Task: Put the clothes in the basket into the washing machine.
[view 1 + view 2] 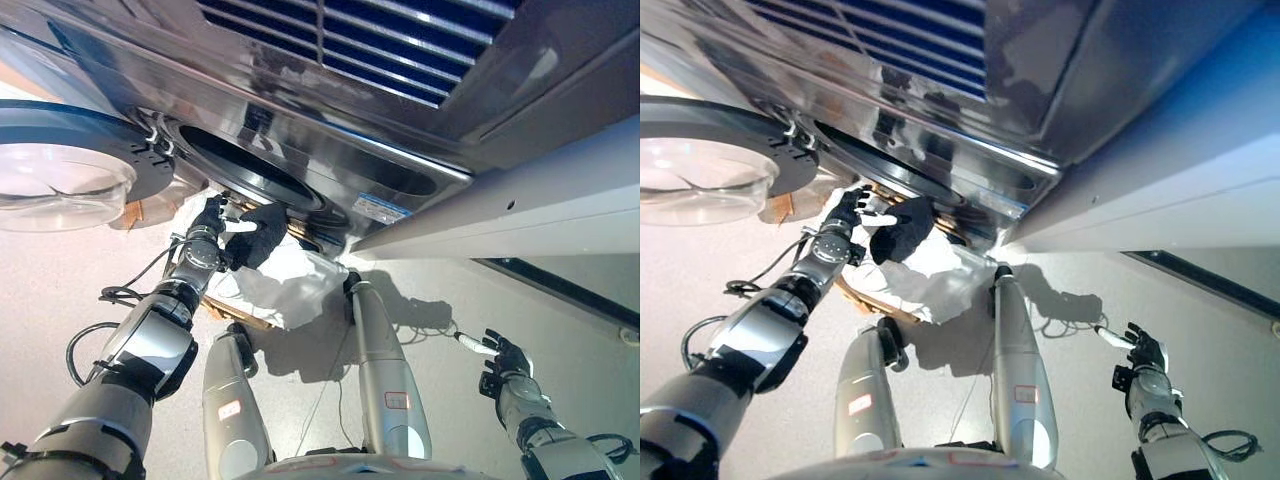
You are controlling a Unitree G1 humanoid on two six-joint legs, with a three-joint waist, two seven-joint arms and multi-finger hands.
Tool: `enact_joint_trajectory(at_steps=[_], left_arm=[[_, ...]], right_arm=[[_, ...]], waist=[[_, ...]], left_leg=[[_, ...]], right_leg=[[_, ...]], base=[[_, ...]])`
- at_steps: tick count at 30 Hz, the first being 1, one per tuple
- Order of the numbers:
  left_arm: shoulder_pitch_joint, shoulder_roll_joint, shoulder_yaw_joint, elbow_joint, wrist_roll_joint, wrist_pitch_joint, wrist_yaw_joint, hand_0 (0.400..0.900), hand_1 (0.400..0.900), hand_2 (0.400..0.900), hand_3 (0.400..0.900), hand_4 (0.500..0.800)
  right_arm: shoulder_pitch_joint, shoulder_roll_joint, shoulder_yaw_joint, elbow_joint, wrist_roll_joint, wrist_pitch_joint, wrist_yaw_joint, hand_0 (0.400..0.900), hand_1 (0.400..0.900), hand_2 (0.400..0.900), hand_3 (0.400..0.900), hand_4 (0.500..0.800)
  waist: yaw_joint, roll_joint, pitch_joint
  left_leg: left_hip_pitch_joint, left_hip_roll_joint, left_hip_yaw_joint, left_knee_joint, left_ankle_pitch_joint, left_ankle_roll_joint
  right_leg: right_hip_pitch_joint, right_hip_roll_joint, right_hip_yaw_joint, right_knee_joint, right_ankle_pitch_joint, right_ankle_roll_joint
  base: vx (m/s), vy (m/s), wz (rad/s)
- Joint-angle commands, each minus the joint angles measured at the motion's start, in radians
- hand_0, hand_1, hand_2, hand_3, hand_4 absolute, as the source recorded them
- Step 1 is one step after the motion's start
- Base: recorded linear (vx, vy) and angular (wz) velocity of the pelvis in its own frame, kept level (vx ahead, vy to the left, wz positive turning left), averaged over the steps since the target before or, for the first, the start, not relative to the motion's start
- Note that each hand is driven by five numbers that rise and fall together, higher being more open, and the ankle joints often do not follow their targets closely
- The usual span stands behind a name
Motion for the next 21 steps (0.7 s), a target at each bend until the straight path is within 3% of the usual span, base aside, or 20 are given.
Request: enact_joint_trajectory(at_steps=[1, 3, 9, 21], left_arm=[[-0.047, 0.037, 0.001, 0.036, 0.043, -0.012, 0.050, 0.900, 0.900, 0.900, 0.900, 0.800], [-0.046, 0.035, 0.004, 0.041, 0.040, -0.007, 0.049, 0.900, 0.900, 0.900, 0.900, 0.800], [-0.054, 0.028, 0.012, 0.052, 0.028, 0.001, 0.061, 0.900, 0.900, 0.900, 0.900, 0.800], [-0.063, 0.066, 0.042, 0.088, 0.003, 0.023, 0.068, 0.900, 0.900, 0.900, 0.900, 0.800]], right_arm=[[0.096, -0.049, 0.013, 0.033, 0.048, -0.025, -0.052, 0.900, 0.900, 0.900, 0.900, 0.800], [0.102, -0.050, 0.010, 0.036, 0.054, -0.026, -0.057, 0.900, 0.900, 0.900, 0.900, 0.800], [0.094, -0.057, 0.009, 0.034, 0.068, -0.031, -0.071, 0.900, 0.900, 0.900, 0.900, 0.800], [0.064, -0.070, 0.022, 0.040, 0.071, -0.025, -0.080, 0.900, 0.900, 0.900, 0.900, 0.800]], waist=[[0.010, -0.004, -0.018], [0.012, -0.003, -0.013], [0.016, -0.011, -0.002], [0.014, -0.030, 0.003]], left_leg=[[0.053, -0.042, 0.034, 0.069, -0.130, 0.084], [0.043, -0.028, 0.033, 0.145, -0.193, 0.080], [-0.012, 0.002, 0.025, 0.296, -0.263, 0.080], [-0.112, 0.061, 0.009, 0.532, -0.331, 0.081]], right_leg=[[-0.028, -0.011, 0.004, 0.037, -0.003, 0.084], [-0.049, -0.008, 0.006, 0.113, -0.064, 0.085], [-0.120, 0.005, 0.020, 0.227, -0.109, 0.078], [-0.262, 0.035, 0.026, 0.393, -0.160, 0.062]], base=[[-0.02, -0.003, -0.09], [0.07, 0.018, -0.13], [-0.01, 0.022, -0.16], [-0.03, 0.025, -0.12]])
